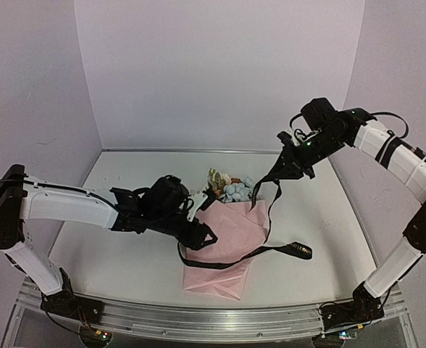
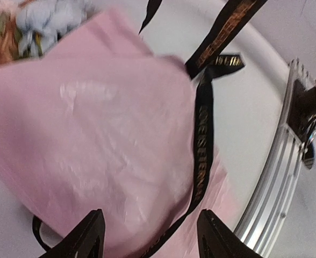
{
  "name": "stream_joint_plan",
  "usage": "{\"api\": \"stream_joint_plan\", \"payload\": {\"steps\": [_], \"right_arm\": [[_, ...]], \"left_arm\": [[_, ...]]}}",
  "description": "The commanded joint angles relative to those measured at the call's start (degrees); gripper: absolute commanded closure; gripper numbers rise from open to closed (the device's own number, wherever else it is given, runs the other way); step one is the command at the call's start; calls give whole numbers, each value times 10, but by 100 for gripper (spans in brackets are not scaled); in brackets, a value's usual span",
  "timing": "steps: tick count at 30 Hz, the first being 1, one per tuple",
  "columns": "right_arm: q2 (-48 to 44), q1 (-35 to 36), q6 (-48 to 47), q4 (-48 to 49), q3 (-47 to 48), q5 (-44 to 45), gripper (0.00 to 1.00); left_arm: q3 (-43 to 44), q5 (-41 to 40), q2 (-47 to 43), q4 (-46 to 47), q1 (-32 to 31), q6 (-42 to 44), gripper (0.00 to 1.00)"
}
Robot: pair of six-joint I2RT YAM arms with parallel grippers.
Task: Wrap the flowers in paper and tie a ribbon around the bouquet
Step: Place the right side of the ribbon on the folded bouquet.
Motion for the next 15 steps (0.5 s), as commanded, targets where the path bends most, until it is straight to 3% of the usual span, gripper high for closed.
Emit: {"api": "stream_joint_plan", "payload": {"steps": [1,7,15], "right_arm": [[-25,26,-36,25,11,-100,100],[-24,43,-34,35,3,-152,100],[-24,51,-32,43,-4,-163,100]], "left_arm": [[-25,-21,-11,-73,-7,17,38],[-17,-4,7,-113,-8,56,32],[28,-5,74,-151,-13,95,35]]}}
